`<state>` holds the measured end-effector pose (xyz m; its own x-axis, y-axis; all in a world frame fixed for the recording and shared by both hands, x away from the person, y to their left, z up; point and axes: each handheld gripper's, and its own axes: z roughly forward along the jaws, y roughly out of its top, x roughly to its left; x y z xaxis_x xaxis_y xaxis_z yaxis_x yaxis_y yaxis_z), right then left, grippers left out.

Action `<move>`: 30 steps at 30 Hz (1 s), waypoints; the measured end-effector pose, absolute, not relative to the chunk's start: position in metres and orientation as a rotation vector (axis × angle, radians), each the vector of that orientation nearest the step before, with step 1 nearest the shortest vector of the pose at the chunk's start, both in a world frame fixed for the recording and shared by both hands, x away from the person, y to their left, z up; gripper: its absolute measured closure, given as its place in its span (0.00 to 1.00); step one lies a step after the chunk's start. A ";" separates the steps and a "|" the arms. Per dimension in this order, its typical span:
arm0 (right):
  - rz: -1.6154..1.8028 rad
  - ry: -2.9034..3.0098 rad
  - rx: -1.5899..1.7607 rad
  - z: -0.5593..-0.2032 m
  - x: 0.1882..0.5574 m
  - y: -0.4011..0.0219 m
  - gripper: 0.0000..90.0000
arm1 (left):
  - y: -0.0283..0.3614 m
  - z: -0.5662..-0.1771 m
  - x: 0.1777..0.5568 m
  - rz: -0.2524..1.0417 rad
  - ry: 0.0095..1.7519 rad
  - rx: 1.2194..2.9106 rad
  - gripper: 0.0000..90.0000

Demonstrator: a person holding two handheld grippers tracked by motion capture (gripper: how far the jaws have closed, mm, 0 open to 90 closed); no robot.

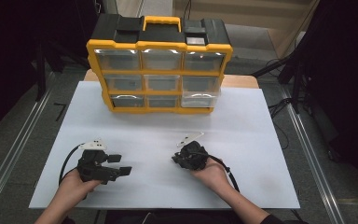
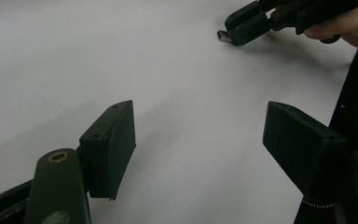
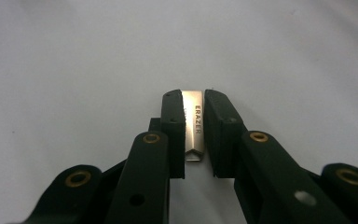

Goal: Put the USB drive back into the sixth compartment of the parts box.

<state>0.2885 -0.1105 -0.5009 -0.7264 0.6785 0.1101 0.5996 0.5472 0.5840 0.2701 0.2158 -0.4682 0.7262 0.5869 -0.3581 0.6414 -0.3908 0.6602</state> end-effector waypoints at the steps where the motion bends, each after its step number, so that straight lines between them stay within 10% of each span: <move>1: 0.924 2.648 1.100 -0.501 0.288 -0.110 0.85 | 0.216 -0.468 0.270 -0.085 0.928 2.097 0.30; 30: 1.159 2.620 1.161 -0.464 0.304 -0.146 0.85 | 0.216 -0.468 0.270 -0.088 0.924 2.107 0.30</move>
